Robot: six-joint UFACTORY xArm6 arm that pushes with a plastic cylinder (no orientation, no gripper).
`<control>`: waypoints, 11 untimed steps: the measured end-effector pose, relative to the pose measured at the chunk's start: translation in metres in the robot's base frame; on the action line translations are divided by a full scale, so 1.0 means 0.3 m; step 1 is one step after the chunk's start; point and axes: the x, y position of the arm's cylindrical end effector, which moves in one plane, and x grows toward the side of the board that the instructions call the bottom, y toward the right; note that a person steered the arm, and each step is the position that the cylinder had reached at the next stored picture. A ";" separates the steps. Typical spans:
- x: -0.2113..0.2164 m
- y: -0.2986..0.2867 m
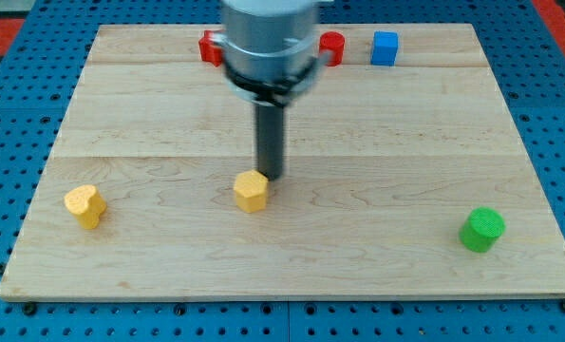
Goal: Push the yellow hexagon to the center left
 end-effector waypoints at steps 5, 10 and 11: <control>0.199 -0.164; 0.096 -0.427; -0.021 -0.506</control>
